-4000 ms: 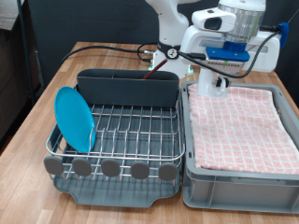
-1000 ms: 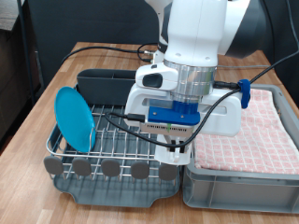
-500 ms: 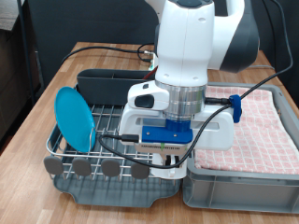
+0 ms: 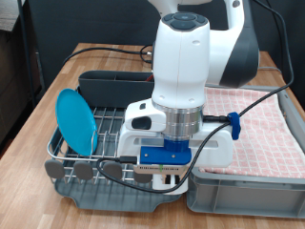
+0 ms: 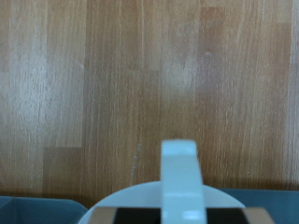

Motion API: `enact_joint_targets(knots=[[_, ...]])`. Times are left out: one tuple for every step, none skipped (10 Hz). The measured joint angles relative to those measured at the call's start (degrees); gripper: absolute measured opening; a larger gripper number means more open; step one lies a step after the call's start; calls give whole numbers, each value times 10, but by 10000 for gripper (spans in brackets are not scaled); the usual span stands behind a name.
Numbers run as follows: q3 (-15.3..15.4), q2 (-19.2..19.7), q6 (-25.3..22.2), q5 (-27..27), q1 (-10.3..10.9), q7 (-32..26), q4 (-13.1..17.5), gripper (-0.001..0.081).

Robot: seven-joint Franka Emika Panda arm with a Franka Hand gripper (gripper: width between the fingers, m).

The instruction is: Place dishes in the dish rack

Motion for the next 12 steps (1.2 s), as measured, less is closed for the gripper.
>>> enact_joint_targets(knots=[[0,6,-22,0,-1,0,11,101],[0,11,-51,0,-2,0,26,101],[0,15,-77,0,-2,0,41,289],[1,17,-95,0,-2,0,53,289],[1,19,-112,0,-3,-1,63,459],[2,20,-126,0,-3,-1,73,607],[2,20,-138,0,-3,-1,81,607],[2,20,-151,0,-3,-1,90,744],[1,19,-165,-2,-2,1,97,744],[-2,17,-178,-4,-1,5,102,792],[-6,10,-189,-6,2,12,103,792],[-11,1,-203,-11,5,19,103,800]])
